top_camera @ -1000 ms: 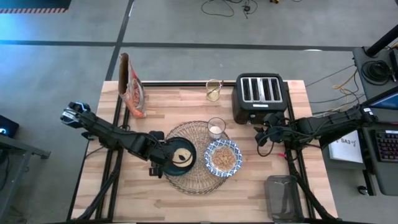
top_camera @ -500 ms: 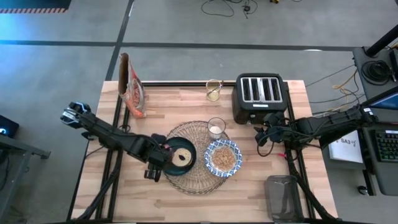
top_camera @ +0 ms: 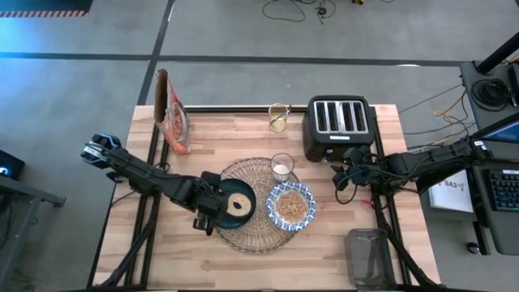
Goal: Arrange a breakfast setting
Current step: Put the red apple on the brown table mat
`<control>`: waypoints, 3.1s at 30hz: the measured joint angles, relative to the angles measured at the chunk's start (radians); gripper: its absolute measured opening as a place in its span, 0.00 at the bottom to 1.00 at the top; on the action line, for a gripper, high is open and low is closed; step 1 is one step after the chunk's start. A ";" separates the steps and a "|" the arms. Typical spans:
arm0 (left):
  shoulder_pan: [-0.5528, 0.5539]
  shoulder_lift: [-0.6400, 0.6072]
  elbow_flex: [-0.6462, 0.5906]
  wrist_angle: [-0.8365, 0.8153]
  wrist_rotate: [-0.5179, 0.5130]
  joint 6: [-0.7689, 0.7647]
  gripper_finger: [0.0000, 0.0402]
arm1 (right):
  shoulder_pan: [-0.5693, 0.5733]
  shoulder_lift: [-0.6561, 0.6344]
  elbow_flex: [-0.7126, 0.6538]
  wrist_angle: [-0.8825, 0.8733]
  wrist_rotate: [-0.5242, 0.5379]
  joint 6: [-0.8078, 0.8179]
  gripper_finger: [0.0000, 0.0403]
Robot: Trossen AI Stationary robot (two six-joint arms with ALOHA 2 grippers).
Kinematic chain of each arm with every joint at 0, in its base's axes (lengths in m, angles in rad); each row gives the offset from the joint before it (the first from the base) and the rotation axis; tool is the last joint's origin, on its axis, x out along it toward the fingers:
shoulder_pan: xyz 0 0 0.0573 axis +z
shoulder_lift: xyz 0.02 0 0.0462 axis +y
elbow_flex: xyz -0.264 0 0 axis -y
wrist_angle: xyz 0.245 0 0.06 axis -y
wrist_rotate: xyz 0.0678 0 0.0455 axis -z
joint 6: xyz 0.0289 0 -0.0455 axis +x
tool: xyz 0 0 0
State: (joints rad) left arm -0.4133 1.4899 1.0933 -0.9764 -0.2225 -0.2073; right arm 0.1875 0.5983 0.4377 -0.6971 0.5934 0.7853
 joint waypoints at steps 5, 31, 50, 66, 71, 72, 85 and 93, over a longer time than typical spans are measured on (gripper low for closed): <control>0.005 0.000 -0.009 0.015 -0.003 0.008 0.59 | 0.000 0.000 0.000 0.000 0.000 0.000 0.45; 0.072 0.001 -0.244 0.260 -0.003 0.123 0.62 | 0.000 0.000 0.000 0.000 0.000 0.000 0.45; 0.097 0.002 -0.092 0.182 -0.083 0.303 0.56 | 0.000 0.000 0.000 0.000 0.000 0.000 0.45; 0.407 0.016 -0.087 0.600 -0.233 0.600 0.56 | 0.000 0.000 0.000 0.000 0.000 0.000 0.45; 0.450 0.093 -0.088 0.667 -0.215 0.658 0.56 | 0.000 0.000 0.000 0.000 0.000 0.000 0.45; 0.452 0.112 -0.086 0.673 -0.215 0.673 0.56 | 0.000 0.000 0.000 0.000 0.000 0.000 0.45; 0.484 0.304 0.081 0.640 -0.196 0.715 0.56 | 0.000 0.000 0.000 0.000 0.000 0.000 0.45; 0.483 0.309 0.066 0.612 -0.064 0.641 0.56 | 0.000 0.000 0.000 0.000 0.000 0.000 0.45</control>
State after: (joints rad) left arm 0.0700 1.7988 1.1598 -0.3639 -0.2864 0.4335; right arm 0.1875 0.5980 0.4377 -0.6971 0.5938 0.7853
